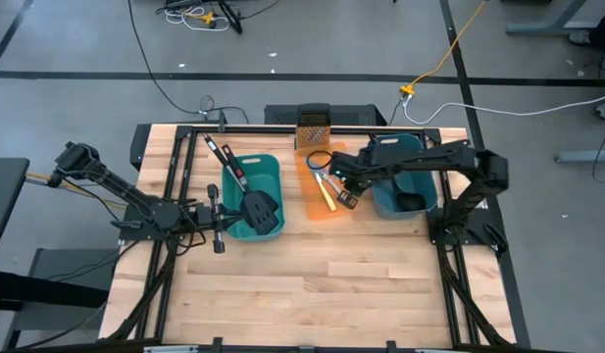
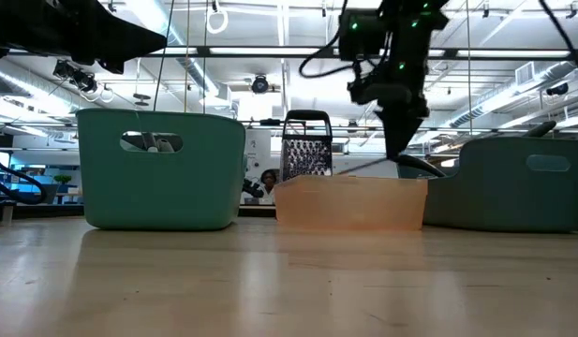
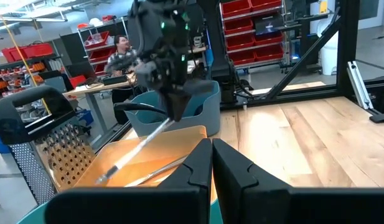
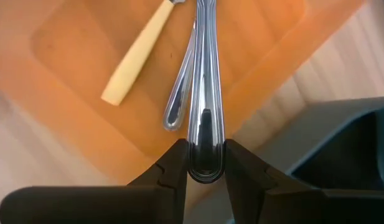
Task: Pick & Place Kitchen Items
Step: Put the silver knife into the orange bin
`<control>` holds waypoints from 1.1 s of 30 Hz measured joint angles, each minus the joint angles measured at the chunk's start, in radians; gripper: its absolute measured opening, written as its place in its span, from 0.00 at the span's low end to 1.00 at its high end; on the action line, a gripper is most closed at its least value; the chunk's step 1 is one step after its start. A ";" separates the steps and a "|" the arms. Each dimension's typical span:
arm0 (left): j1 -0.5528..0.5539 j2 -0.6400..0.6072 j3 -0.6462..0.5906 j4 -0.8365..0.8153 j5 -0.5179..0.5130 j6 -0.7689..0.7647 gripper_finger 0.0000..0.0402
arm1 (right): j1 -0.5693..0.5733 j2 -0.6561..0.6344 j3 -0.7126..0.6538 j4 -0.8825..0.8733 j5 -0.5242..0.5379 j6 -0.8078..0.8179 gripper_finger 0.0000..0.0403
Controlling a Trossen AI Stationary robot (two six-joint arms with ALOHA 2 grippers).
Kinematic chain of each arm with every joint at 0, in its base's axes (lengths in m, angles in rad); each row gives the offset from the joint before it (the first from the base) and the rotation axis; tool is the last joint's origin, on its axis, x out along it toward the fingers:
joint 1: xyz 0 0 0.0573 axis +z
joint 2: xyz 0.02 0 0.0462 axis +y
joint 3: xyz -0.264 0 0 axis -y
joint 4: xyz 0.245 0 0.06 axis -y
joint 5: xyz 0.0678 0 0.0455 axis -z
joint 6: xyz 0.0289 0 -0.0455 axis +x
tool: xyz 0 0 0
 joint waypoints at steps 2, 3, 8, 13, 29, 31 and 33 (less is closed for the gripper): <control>0.000 0.000 0.000 0.000 0.000 -0.001 0.04 | -0.007 0.037 0.009 0.009 0.004 0.000 0.21; 0.000 0.000 0.000 0.000 0.000 -0.001 0.04 | -0.011 0.051 0.011 0.018 0.004 0.000 0.21; 0.000 0.000 0.000 0.000 0.001 -0.003 0.04 | -0.027 0.112 0.011 0.064 0.006 -0.003 0.21; 0.000 0.000 0.000 0.000 0.001 -0.003 0.04 | -0.027 0.151 0.011 0.114 0.004 -0.007 0.21; 0.000 0.000 0.000 -0.003 0.001 0.000 0.04 | -0.032 0.161 -0.083 0.275 -0.036 0.035 0.21; 0.000 0.000 0.000 -0.003 0.001 0.000 0.04 | -0.037 0.161 -0.096 0.277 -0.033 0.041 0.21; 0.000 0.000 0.000 -0.003 0.001 0.000 0.04 | -0.041 0.161 -0.112 0.302 -0.046 0.049 0.21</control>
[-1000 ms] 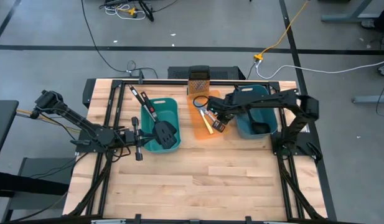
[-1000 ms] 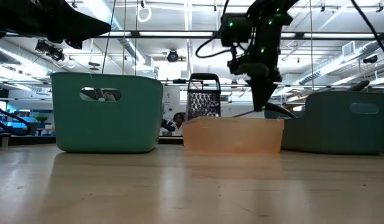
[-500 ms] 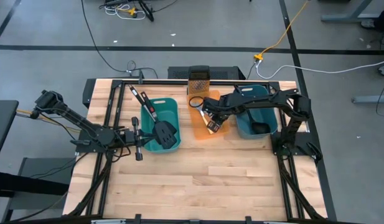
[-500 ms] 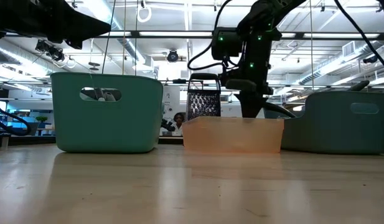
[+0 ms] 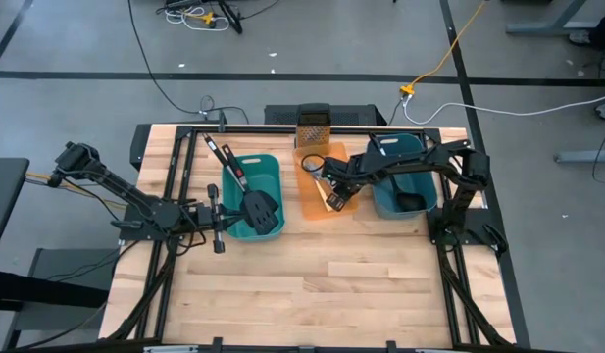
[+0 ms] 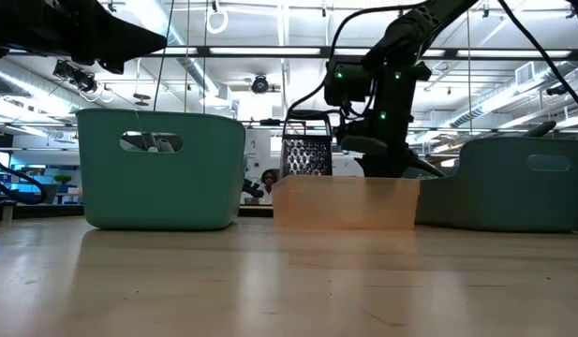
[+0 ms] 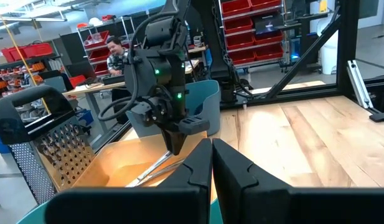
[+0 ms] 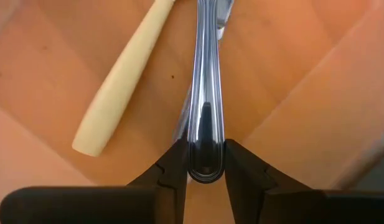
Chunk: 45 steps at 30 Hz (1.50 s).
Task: Pick & Place Kitchen Items
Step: Put the silver knife into the orange bin, then return to Home Position
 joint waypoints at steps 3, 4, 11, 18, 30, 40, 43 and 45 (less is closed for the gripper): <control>0.000 0.000 0.000 0.000 0.000 0.000 0.04 | -0.006 0.000 -0.027 0.035 -0.024 0.007 0.21; 0.000 0.000 0.000 0.000 0.000 0.000 0.04 | -0.007 0.000 -0.036 0.042 -0.028 0.007 0.21; 0.000 0.000 0.000 -0.001 0.000 0.000 0.04 | -0.012 0.000 -0.058 0.059 -0.042 0.003 0.23; 0.000 0.000 0.000 -0.001 0.000 0.000 0.04 | -0.012 -0.001 -0.058 0.052 -0.044 -0.019 0.35; 0.000 0.000 0.000 0.038 -0.015 0.066 0.04 | 0.004 -0.106 -0.059 0.066 -0.044 -0.168 0.41; 0.006 -0.037 0.186 -0.216 -0.163 0.222 0.01 | 0.063 -0.481 -0.059 0.217 -0.160 -0.516 0.32; 0.038 -0.073 0.280 -0.451 -0.124 0.181 0.01 | 0.075 -0.621 -0.079 0.260 -0.251 -0.593 0.24; 0.073 -0.124 0.313 -0.552 -0.046 0.148 0.01 | 0.074 -0.724 -0.122 0.317 -0.321 -0.603 0.18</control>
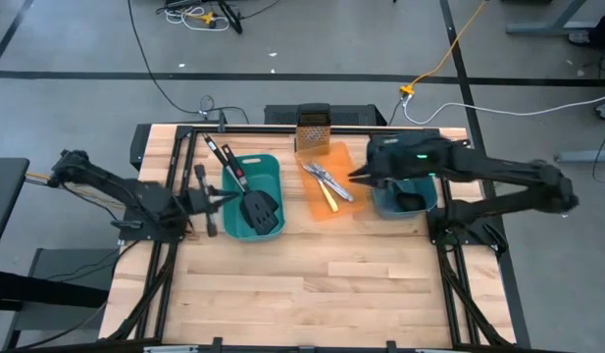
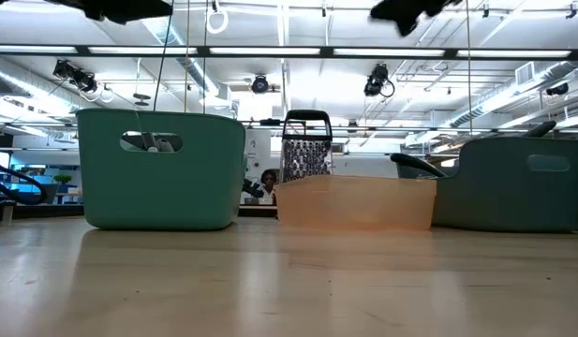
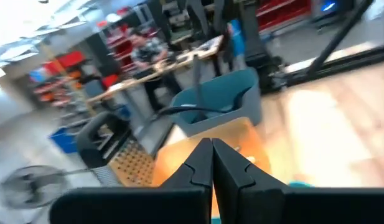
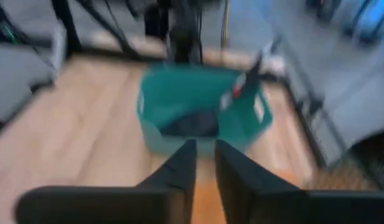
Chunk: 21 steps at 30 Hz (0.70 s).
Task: Pick & Place Kitchen Items
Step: Return to Home Position
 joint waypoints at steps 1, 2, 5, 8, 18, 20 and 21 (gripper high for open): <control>0.020 -0.038 0.004 -0.033 0.047 -0.013 0.01 | -0.003 -0.054 -0.026 0.029 -0.019 -0.003 0.14; 0.042 -0.081 0.005 -0.052 0.095 -0.030 0.01 | -0.007 -0.110 -0.055 0.047 -0.032 -0.007 0.10; 0.107 -0.216 -0.007 -0.075 0.211 -0.074 0.01 | -0.011 -0.281 -0.149 0.082 -0.037 -0.021 0.02; 0.166 -0.299 -0.020 -0.140 0.247 -0.133 0.01 | -0.012 -0.420 -0.248 0.135 -0.038 -0.005 0.03; 0.282 -0.372 -0.167 -0.136 0.431 -0.231 0.00 | -0.046 -0.865 -0.542 0.156 -0.048 0.097 0.01; 0.299 -0.416 -0.197 -0.110 0.467 -0.251 0.00 | -0.053 -0.941 -0.588 0.178 -0.029 0.124 0.02; 0.305 -0.442 -0.203 -0.112 0.477 -0.269 0.00 | -0.056 -0.976 -0.604 0.175 -0.028 0.139 0.02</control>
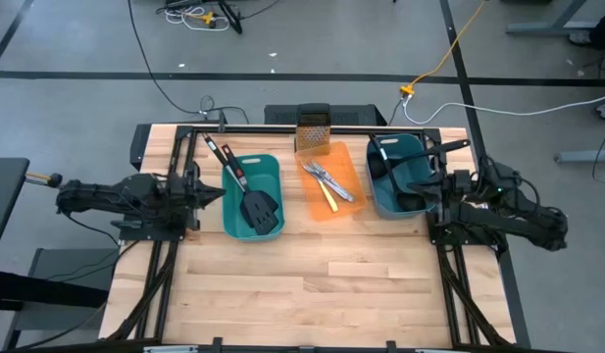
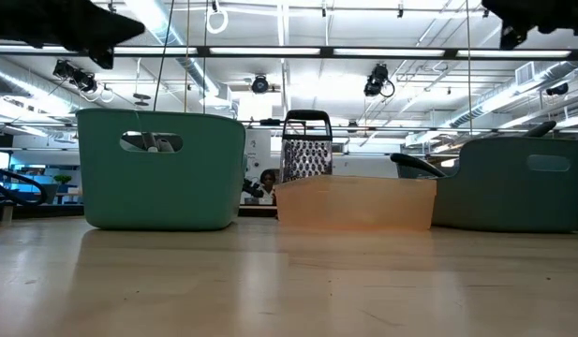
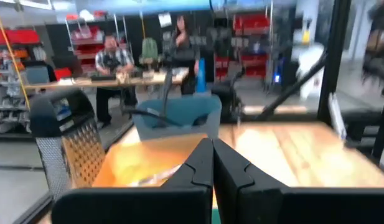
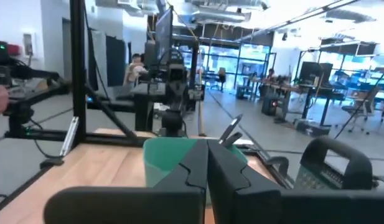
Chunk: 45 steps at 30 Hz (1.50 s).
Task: Pick & Place Kitchen Items
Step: Return to Home Position
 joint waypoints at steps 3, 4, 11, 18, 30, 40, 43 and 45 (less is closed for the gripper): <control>0.005 -0.068 -0.011 -0.008 0.006 -0.023 0.00 | -0.007 -0.078 -0.028 -0.072 -0.007 0.026 0.02; 0.004 -0.088 -0.016 -0.020 0.006 -0.023 0.00 | -0.008 -0.098 -0.032 -0.092 -0.008 0.034 0.01; 0.000 -0.160 -0.050 0.011 -0.006 -0.009 0.00 | -0.007 -0.090 -0.055 0.013 -0.036 0.147 0.01; 0.000 -0.162 -0.207 0.203 -0.043 0.000 0.00 | -0.008 -0.088 -0.202 0.149 -0.005 0.157 0.01; -0.031 -0.170 -0.238 0.221 -0.076 0.055 0.00 | -0.007 -0.098 -0.326 0.287 -0.002 0.106 0.01; -0.035 -0.170 -0.238 0.136 -0.048 -0.010 0.00 | -0.008 -0.098 -0.352 0.305 -0.018 0.108 0.01; -0.035 -0.170 -0.238 0.094 -0.077 -0.021 0.00 | -0.007 -0.098 -0.352 0.288 -0.001 0.116 0.01; -0.035 -0.171 -0.238 0.089 -0.079 -0.027 0.00 | -0.007 -0.098 -0.352 0.288 -0.002 0.125 0.01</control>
